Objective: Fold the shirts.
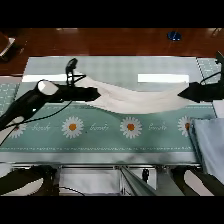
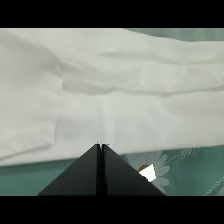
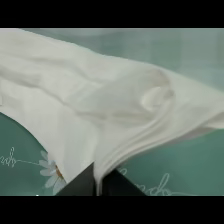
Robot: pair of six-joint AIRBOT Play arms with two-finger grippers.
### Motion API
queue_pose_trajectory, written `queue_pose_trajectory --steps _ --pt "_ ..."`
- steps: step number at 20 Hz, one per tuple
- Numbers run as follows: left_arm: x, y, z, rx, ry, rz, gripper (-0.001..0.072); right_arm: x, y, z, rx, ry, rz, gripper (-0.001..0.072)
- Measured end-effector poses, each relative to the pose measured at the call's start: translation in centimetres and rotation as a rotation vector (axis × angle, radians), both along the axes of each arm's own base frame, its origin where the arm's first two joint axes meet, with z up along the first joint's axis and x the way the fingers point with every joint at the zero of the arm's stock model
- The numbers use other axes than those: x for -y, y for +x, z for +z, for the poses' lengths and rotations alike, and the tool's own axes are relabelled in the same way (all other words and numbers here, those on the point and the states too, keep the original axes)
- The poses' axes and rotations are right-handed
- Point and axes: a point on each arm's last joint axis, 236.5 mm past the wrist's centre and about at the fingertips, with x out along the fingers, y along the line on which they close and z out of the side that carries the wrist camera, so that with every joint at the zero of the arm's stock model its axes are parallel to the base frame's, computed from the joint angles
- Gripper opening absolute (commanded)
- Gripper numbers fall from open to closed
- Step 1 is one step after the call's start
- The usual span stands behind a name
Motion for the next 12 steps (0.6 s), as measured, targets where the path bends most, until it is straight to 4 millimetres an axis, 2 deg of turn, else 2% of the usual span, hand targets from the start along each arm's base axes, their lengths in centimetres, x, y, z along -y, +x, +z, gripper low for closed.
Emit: queue_pose_trajectory --steps 3,6,9,12 --pt "5.8 0.7 -0.4 -0.018 -0.019 -0.089 0.0019 -0.9 -2.7 2.2 0.062 -0.017 -0.003 0.0022" --pt "11.4 0.2 -1.8 -0.074 -0.032 -0.188 0.0019 -1.5 -4.5 3.5 0.099 -0.024 -0.002 0.0021" --pt "16.1 -2.5 -4.0 -0.155 -0.025 -0.304 0.0019 -2.4 -5.2 4.3 0.120 -0.011 0.008 0.0022" --pt "20.0 -6.6 -6.3 -0.234 -0.015 -0.397 0.0020 -3.8 -5.3 4.9 0.144 0.010 0.041 0.0022"
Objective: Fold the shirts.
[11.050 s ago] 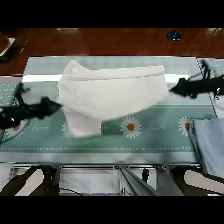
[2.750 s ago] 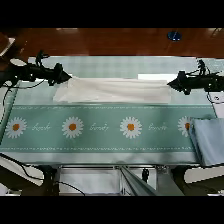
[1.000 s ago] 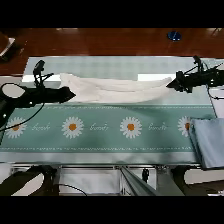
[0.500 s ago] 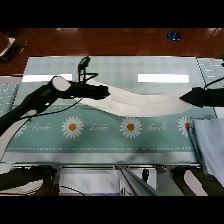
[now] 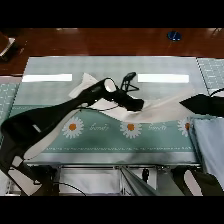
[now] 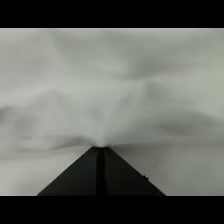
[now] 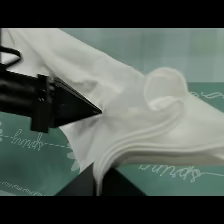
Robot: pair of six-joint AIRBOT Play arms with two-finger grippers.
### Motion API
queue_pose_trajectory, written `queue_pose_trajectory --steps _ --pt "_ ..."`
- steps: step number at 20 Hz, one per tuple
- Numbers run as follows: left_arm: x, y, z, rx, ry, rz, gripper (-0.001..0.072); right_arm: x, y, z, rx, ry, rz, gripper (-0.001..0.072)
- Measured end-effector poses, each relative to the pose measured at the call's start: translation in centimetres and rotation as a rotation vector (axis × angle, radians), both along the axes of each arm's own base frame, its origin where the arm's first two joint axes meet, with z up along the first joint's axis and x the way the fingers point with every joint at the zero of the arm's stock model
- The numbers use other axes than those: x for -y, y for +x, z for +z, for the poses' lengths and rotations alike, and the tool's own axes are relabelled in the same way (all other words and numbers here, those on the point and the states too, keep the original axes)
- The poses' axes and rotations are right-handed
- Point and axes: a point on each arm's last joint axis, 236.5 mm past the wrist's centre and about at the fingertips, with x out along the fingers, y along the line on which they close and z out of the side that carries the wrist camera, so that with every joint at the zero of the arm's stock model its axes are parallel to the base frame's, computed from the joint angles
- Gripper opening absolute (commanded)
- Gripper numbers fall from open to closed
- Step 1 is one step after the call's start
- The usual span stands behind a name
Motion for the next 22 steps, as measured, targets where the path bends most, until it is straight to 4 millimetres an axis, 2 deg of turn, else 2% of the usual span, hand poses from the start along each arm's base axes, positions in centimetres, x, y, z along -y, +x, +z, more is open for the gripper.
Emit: queue_pose_trajectory --steps 3,5,6,8,10,12,15,17,18,20,22 --pt "2.5 -3.8 -1.3 -0.062 0.003 -0.068 0.0020 -1.6 0.2 0.6 0.030 0.018 0.030 0.0022" --pt "2.7 -4.3 -1.2 -0.082 0.001 -0.075 0.0020 -2.3 0.5 1.0 0.049 0.028 0.035 0.0022" --pt "2.3 -3.1 -0.7 -0.075 -0.008 -0.048 0.0020 -2.7 0.6 1.2 0.054 0.037 0.038 0.0022" --pt "0.4 0.2 1.3 -0.058 -0.033 0.013 0.0020 -3.6 0.7 1.5 0.061 0.050 0.052 0.0022" --pt "-3.7 4.8 4.0 -0.018 -0.046 0.093 0.0020 -4.7 1.0 2.0 0.059 0.060 0.082 0.0022" --pt "-9.8 8.9 7.1 0.035 -0.033 0.179 0.0020 -6.2 1.8 2.6 0.059 0.070 0.127 0.0022" --pt "-19.6 12.0 12.3 0.137 -0.016 0.327 0.0020 -9.6 4.2 3.1 0.049 0.083 0.214 0.0022" --pt "-25.3 11.4 15.6 0.216 -0.010 0.413 0.0020 -12.8 6.3 2.9 0.037 0.089 0.281 0.0022" --pt "-27.7 10.2 16.8 0.249 -0.004 0.446 0.0020 -14.5 7.5 2.6 0.032 0.092 0.311 0.0022" --pt "-30.7 7.4 18.2 0.313 0.000 0.512 0.0020 -18.6 10.0 1.2 0.010 0.096 0.372 0.0022" --pt "-32.1 4.1 17.8 0.338 0.006 0.543 0.0020 -22.5 12.4 -0.8 -0.011 0.102 0.416 0.0022"
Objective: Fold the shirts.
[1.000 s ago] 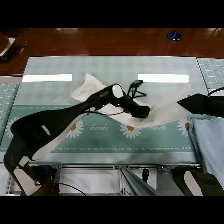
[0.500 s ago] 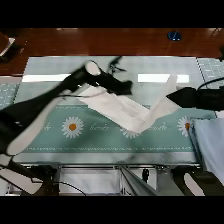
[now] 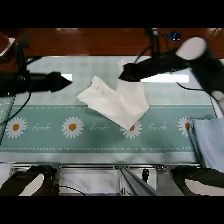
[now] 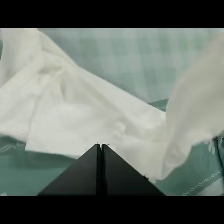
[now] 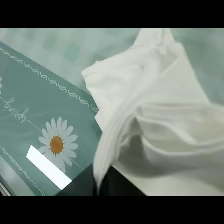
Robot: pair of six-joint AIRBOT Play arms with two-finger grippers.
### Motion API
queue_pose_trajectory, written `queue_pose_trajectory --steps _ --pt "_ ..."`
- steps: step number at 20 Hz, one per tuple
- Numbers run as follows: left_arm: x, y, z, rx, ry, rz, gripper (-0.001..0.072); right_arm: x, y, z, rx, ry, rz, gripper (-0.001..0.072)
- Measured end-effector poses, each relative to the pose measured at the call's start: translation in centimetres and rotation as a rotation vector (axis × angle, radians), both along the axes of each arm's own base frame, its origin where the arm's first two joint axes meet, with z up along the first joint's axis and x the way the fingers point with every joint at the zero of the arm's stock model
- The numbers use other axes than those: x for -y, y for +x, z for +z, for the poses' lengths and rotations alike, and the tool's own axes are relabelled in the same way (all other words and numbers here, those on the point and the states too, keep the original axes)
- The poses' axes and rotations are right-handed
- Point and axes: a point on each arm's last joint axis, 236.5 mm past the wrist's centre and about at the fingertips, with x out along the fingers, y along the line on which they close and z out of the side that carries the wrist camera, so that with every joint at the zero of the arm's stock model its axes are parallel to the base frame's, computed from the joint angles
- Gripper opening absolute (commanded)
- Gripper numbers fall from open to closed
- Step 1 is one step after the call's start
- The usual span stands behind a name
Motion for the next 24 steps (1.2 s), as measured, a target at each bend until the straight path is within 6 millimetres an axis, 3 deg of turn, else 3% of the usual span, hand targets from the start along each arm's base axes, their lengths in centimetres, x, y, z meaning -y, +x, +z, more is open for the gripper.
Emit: queue_pose_trajectory --steps 5,6,7,8,11,13,15,18,21,24 --pt "-1.2 -7.0 -5.4 -0.048 0.002 0.040 0.0020 -8.3 3.7 -6.4 -0.099 0.036 0.058 0.0023" --pt "-1.3 -7.9 -6.7 -0.070 0.003 0.045 0.0020 -9.7 4.1 -7.6 -0.122 0.051 0.061 0.0093" --pt "-1.3 -8.5 -7.8 -0.088 0.002 0.050 0.0020 -10.7 4.4 -8.8 -0.147 0.059 0.062 0.0333" --pt "-1.4 -9.1 -8.8 -0.107 -0.001 0.057 0.0020 -11.8 4.7 -9.9 -0.168 0.075 0.061 0.0414" --pt "-1.8 -9.6 -10.5 -0.123 0.000 0.082 0.0021 -13.9 4.9 -10.9 -0.220 0.152 0.065 0.0414" --pt "-2.0 -9.4 -10.8 -0.114 -0.003 0.105 0.0020 -14.0 4.9 -10.0 -0.253 0.206 0.076 0.0413" --pt "-2.3 -9.0 -10.9 -0.099 -0.003 0.125 0.0020 -12.2 5.2 -8.4 -0.273 0.229 0.087 0.0413" --pt "-2.5 -8.6 -10.9 -0.086 -0.003 0.143 0.0020 -6.8 4.7 -3.7 -0.254 0.202 0.137 0.0413" --pt "-2.5 -8.4 -10.7 -0.080 -0.015 0.152 0.0020 1.4 3.8 -0.2 -0.130 -0.019 0.108 0.0413" --pt "-2.4 -8.3 -10.6 -0.078 -0.025 0.157 0.0020 12.0 2.7 1.4 0.003 -0.304 -0.151 0.0414"
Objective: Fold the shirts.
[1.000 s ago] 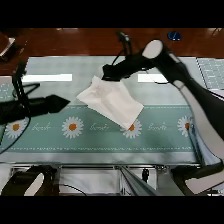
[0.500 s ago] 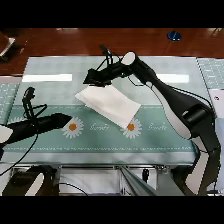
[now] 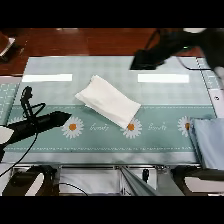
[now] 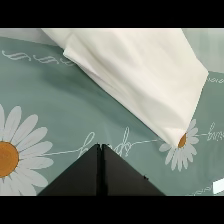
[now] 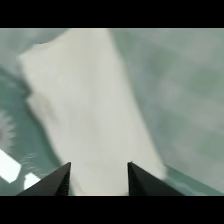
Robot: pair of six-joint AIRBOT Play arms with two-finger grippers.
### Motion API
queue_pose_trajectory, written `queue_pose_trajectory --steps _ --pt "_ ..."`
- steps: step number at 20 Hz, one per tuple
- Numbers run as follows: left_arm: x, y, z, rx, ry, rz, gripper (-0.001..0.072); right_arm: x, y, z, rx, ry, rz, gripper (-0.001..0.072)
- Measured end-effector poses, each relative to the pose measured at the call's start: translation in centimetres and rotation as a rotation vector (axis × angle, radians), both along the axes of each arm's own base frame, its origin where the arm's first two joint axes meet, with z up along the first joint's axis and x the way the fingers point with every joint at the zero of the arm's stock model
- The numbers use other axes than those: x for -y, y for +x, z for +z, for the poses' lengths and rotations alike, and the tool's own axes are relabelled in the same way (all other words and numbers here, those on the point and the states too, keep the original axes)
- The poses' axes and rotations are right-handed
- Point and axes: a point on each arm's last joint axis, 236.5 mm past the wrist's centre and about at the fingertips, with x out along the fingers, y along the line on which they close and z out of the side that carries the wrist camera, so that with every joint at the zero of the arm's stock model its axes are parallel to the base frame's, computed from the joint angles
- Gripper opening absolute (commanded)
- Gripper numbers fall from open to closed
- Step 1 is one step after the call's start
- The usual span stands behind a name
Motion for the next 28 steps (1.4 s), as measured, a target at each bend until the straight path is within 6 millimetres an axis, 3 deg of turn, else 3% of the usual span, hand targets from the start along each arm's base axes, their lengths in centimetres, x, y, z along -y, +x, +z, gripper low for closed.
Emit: queue_pose_trajectory --steps 2,3,5,8,13,20,24,26,27,28 --pt "0.0 0.0 0.0 0.001 -0.002 0.002 0.0020 6.4 -2.2 -0.4 0.078 -0.104 -0.212 0.0415" --pt "0.0 0.0 0.0 0.001 -0.003 0.002 0.0020 8.7 -4.0 -1.7 0.087 -0.115 -0.308 0.0415" --pt "0.0 0.2 0.1 0.005 -0.004 0.006 0.0020 10.6 -7.4 -5.6 0.070 -0.068 -0.443 0.0415" --pt "-0.2 0.5 0.3 0.016 -0.004 0.018 0.0021 7.9 -11.6 -12.9 -0.067 0.146 -0.543 0.0416" --pt "-0.2 0.9 0.6 0.029 -0.021 0.035 0.0020 3.2 -13.2 -18.6 -0.271 0.371 -0.560 0.0416" --pt "-0.2 1.0 0.8 0.033 -0.027 0.040 0.0020 -1.3 -12.5 -22.6 -0.535 0.457 -0.457 0.0414" --pt "-0.1 1.0 0.8 0.033 -0.030 0.041 0.0021 -2.6 -10.9 -23.3 -0.597 0.484 -0.428 0.0411" --pt "-0.1 1.0 0.8 0.033 -0.030 0.041 0.0020 -3.6 -10.2 -23.5 -0.601 0.483 -0.402 0.0375" --pt "-0.1 1.0 0.8 0.033 -0.030 0.041 0.0021 -4.2 -9.9 -23.6 -0.602 0.478 -0.382 0.0288" --pt "-0.1 1.0 0.8 0.033 -0.030 0.041 0.0020 -4.8 -9.6 -23.7 -0.593 0.464 -0.356 0.0123"
